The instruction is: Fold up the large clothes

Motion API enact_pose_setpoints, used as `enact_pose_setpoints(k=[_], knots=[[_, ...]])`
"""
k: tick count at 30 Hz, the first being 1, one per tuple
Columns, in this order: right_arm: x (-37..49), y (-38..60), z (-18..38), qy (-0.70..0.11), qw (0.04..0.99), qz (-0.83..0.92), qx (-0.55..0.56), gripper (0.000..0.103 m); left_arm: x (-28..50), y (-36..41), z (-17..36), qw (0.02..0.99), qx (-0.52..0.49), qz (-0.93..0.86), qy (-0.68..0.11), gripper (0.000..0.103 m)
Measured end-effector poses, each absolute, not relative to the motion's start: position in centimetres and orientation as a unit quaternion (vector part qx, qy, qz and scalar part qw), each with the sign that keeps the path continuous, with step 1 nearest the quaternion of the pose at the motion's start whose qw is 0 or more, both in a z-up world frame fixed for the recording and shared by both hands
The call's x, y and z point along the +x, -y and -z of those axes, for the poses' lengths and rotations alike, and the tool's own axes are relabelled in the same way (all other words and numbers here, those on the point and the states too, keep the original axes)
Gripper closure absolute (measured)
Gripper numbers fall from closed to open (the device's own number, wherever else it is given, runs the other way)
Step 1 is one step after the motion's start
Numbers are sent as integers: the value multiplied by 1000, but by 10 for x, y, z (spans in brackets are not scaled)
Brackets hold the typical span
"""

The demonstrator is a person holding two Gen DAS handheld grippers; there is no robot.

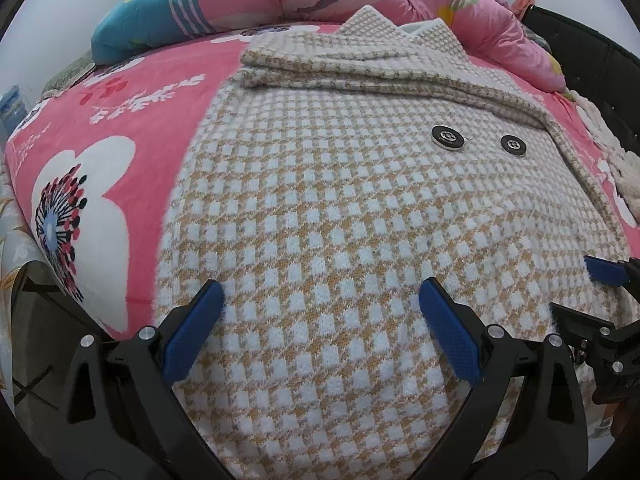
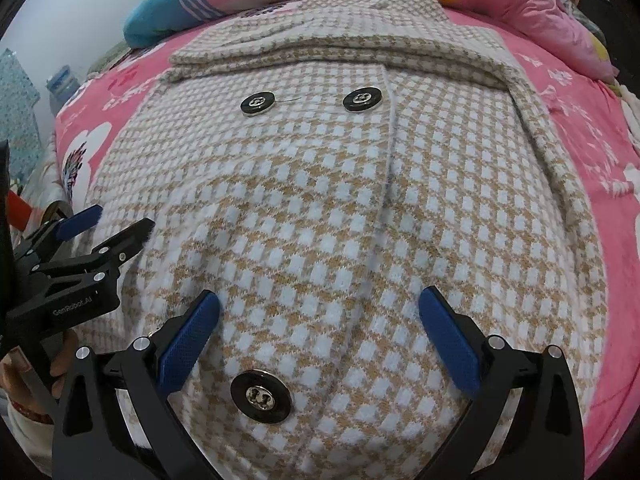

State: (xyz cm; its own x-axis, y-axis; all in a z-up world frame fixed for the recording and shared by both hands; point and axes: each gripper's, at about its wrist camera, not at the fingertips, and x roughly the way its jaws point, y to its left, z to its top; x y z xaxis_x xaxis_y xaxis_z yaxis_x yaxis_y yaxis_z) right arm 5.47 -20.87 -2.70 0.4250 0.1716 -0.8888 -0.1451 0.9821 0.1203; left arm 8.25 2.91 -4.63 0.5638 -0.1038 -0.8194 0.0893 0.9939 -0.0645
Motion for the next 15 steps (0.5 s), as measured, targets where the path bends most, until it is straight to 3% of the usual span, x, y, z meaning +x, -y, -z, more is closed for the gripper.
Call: enact_pose_setpoints(k=[15], knots=[[49, 207, 29, -525, 846, -90, 11, 6, 78, -27, 48, 886, 8, 62, -459, 8]])
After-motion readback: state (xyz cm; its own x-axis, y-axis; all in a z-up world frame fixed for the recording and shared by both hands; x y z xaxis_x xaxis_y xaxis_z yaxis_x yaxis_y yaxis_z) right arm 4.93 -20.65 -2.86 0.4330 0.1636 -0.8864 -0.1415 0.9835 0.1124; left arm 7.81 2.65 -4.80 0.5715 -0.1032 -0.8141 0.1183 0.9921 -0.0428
